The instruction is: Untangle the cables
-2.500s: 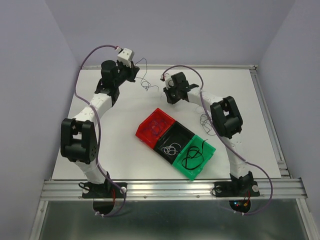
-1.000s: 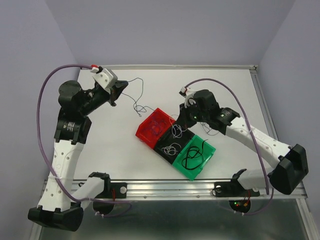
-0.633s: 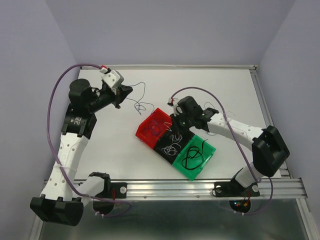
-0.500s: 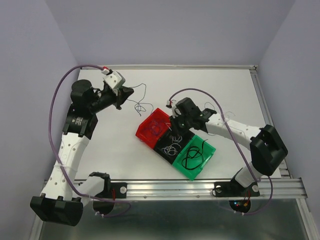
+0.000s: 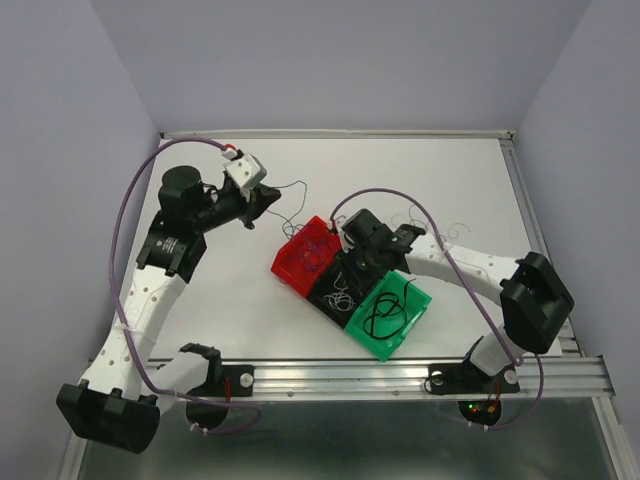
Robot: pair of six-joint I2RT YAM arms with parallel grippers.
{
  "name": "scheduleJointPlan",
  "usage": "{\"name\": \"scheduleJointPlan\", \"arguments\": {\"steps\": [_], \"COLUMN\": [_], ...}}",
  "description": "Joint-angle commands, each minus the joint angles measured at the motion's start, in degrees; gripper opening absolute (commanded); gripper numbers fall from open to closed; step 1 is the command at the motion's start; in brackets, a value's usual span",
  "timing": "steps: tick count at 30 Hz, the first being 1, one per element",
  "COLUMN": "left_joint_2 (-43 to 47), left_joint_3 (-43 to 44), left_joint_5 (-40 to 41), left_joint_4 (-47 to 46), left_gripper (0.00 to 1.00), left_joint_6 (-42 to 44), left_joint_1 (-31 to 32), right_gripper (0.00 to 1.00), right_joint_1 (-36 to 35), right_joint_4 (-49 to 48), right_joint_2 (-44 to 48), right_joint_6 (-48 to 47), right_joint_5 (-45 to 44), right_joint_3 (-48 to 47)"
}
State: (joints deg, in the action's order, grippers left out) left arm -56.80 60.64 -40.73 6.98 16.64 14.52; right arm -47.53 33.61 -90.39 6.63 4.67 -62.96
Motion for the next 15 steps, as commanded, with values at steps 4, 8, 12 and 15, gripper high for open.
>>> {"name": "scheduleJointPlan", "arguments": {"steps": [4, 8, 12, 15], "left_joint_2": [1.60, 0.99, -1.12, -2.35], "left_joint_3": [-1.84, -2.89, -3.95, -5.18], "left_joint_5": [2.14, 2.50, 3.11, 4.60], "left_joint_4": [-2.94, -3.64, -3.82, -4.52], "left_gripper": [0.00, 0.00, 0.00, 0.00], "left_joint_6": [0.32, 0.41, 1.37, 2.33], "left_joint_1": [2.79, 3.93, 5.60, 6.48], "right_gripper": [0.56, 0.57, 0.56, 0.56], "right_joint_1": [-0.37, -0.29, -0.29, -0.37], "right_joint_4": [0.85, 0.76, -0.38, -1.70], "right_joint_2": [9.35, 12.51, 13.92, 14.54], "right_joint_6": [0.05, 0.57, 1.28, 1.45], "right_joint_5": [-3.96, -6.33, -8.45, -8.71], "right_joint_3": [-5.15, -6.12, -6.74, -7.18]}}
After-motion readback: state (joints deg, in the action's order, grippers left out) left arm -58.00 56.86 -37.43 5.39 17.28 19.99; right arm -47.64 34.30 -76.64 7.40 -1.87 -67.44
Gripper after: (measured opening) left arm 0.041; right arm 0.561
